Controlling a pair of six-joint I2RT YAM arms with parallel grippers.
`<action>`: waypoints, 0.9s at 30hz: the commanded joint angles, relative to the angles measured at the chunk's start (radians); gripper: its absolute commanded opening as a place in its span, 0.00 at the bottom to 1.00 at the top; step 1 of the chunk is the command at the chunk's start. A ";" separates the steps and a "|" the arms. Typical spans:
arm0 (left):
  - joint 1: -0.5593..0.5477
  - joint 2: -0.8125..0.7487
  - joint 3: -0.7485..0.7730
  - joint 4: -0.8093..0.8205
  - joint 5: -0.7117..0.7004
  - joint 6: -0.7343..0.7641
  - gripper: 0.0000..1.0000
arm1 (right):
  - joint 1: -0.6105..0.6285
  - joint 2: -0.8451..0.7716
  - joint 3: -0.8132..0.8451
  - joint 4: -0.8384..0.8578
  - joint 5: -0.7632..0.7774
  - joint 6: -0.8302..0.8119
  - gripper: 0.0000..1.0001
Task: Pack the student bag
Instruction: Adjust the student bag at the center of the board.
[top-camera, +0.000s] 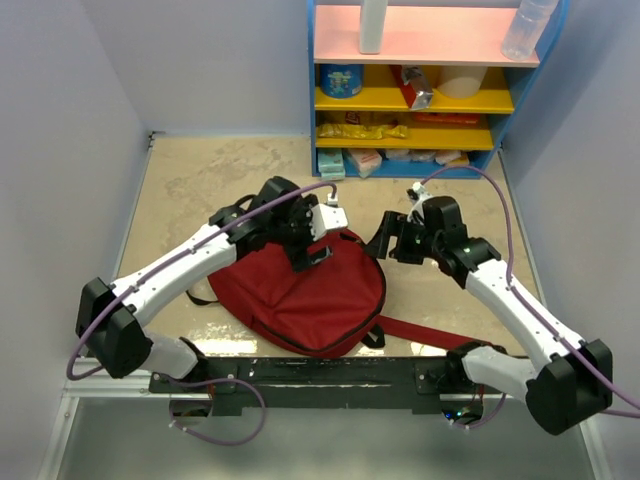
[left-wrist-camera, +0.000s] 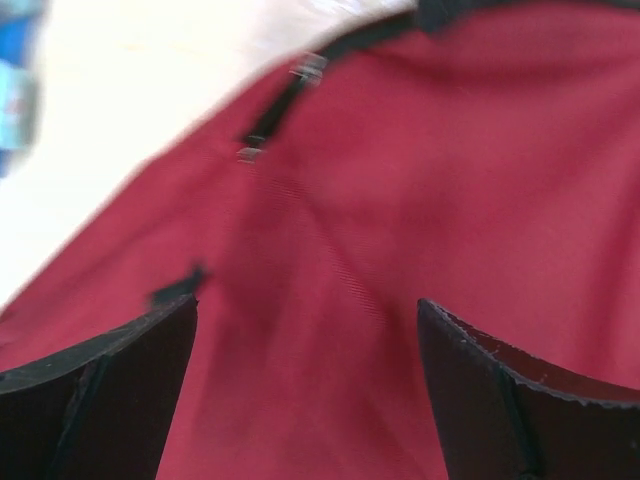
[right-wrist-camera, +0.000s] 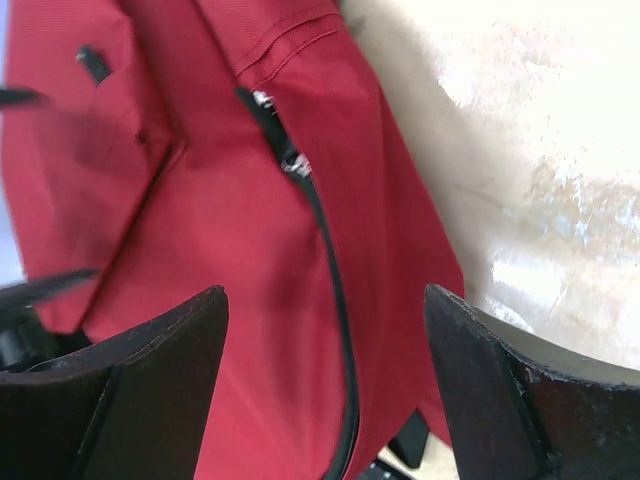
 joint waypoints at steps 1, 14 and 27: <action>-0.014 0.014 -0.036 -0.017 0.169 0.138 0.97 | 0.003 -0.084 0.009 -0.040 -0.026 0.023 0.83; 0.132 0.215 0.078 0.055 0.125 0.199 1.00 | 0.084 -0.075 -0.054 -0.128 -0.010 -0.064 0.81; 0.166 0.129 -0.074 0.138 0.053 0.136 0.98 | 0.097 0.040 0.009 -0.096 0.145 -0.069 0.42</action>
